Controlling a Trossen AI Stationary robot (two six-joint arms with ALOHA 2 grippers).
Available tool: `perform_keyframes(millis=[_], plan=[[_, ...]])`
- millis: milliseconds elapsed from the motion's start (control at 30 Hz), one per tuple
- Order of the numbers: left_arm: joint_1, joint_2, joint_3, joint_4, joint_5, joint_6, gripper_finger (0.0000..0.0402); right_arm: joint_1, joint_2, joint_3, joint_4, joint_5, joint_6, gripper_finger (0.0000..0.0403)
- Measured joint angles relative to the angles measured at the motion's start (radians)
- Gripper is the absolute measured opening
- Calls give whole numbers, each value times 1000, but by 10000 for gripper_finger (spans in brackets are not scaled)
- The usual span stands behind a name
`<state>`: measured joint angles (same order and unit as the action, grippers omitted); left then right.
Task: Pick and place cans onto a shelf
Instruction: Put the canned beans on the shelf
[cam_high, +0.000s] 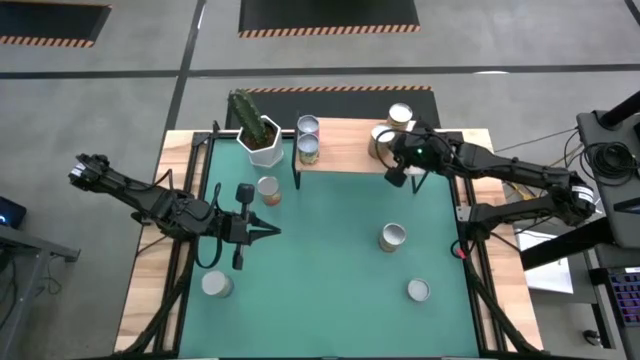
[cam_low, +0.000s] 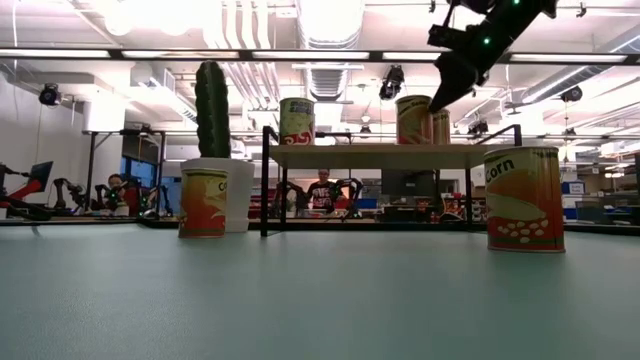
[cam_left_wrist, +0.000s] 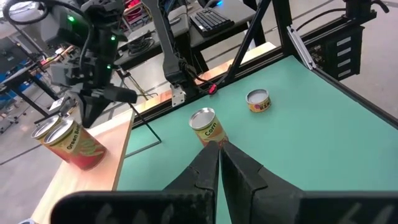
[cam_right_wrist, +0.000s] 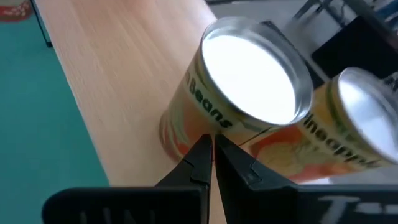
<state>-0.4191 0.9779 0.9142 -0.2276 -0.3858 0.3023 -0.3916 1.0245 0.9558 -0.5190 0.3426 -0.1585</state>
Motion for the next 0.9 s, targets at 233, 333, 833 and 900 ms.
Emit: perform_keyframes(millis=[233,333,833,900], plan=[[0,0,0,-5,0,0,0,0,-7,0,23,1,-1,8],[0,0,0,-11,0,0,0,0,-7,0,23,-1,14,8],[0,0,0,-1,0,3,0,-9,27,-5,107,25,-48,8],[0,0,0,-1,0,3,0,-9,54,-5,139,26,-71,8]])
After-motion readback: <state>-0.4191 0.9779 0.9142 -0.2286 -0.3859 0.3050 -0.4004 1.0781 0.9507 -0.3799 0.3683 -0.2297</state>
